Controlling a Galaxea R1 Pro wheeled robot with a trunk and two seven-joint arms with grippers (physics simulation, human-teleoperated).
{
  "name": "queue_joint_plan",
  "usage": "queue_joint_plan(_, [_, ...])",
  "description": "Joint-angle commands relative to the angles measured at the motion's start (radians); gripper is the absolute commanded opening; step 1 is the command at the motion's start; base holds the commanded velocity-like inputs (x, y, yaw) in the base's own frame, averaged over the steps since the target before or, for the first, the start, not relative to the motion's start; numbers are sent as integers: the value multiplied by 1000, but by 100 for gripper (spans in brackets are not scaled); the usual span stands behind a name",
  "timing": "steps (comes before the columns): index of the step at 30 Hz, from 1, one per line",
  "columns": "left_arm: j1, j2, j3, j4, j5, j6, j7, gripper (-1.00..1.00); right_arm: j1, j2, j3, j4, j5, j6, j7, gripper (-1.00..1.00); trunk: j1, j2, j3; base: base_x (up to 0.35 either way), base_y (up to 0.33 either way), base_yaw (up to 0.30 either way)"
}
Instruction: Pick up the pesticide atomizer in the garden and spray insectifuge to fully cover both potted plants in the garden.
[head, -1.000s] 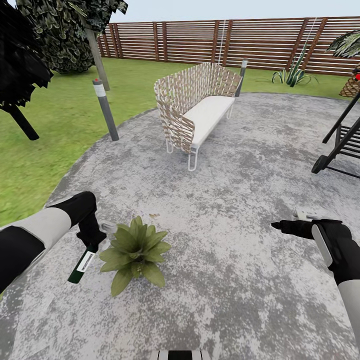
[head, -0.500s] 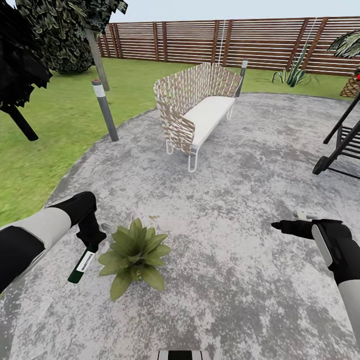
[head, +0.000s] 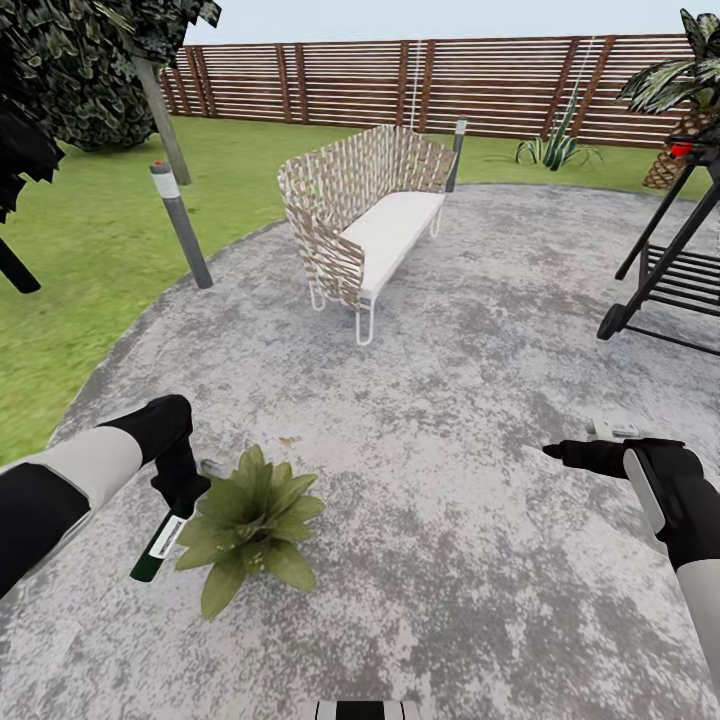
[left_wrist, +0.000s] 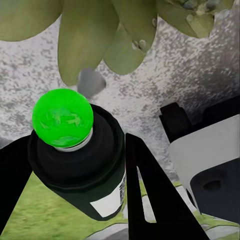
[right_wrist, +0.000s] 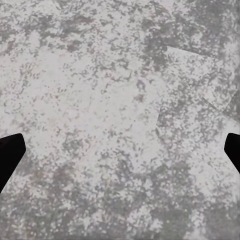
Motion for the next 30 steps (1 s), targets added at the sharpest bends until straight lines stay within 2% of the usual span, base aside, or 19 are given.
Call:
queue_joint_plan(1, [6,3,3,-3,-10,8,-9,-100,0,0,-1,-1,-5,5,0,100,0,0,-1,0,0,-9])
queue_joint_plan(5, [12,6,3,-3,-11,8,-8,-100,0,0,-1,-1,-5,5,0,100,0,0,-1,0,0,-3])
queue_joint_plan(8, [12,6,-4,-3,-11,8,14,-100,0,0,-1,-1,-5,5,0,100,0,0,-1,0,0,0])
queue_joint_plan(10, [12,6,-24,-3,-10,9,21,-100,0,0,-1,-1,-5,5,0,100,0,0,-1,0,0,0])
queue_joint_plan(11, [12,4,-62,-3,-10,9,25,-100,0,0,-1,-1,-5,5,0,100,0,0,-1,0,0,0])
queue_joint_plan(12, [10,3,-81,-3,-10,9,26,-100,0,0,-1,-1,-5,5,0,100,0,0,-1,0,0,0])
queue_joint_plan(14, [5,2,-95,-3,-9,9,26,-100,0,0,-1,-1,-5,5,0,100,0,0,-1,0,0,0])
queue_joint_plan(22, [-35,2,-104,-3,-10,9,26,-100,0,0,-1,-1,-5,5,0,100,0,0,-1,0,0,0])
queue_joint_plan(30, [-36,0,-103,-3,-10,9,24,-100,0,0,-1,-1,-5,5,1,100,0,0,-1,0,0,0])
